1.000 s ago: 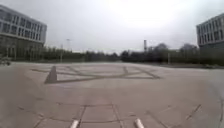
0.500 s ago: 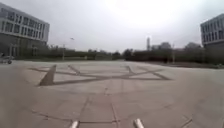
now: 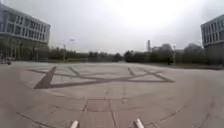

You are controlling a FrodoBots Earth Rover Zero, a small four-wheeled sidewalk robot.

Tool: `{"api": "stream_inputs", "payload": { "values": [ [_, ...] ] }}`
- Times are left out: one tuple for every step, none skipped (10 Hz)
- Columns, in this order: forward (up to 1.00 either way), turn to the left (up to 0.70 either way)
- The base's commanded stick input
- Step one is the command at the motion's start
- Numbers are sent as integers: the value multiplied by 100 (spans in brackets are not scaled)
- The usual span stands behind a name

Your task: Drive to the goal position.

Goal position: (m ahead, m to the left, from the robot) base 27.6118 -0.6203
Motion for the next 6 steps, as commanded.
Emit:
{"api": "stream_inputs", "payload": {
  "values": [
    [100,0],
    [100,0],
    [100,0],
    [100,0],
    [100,0],
    [100,0]
  ]
}}
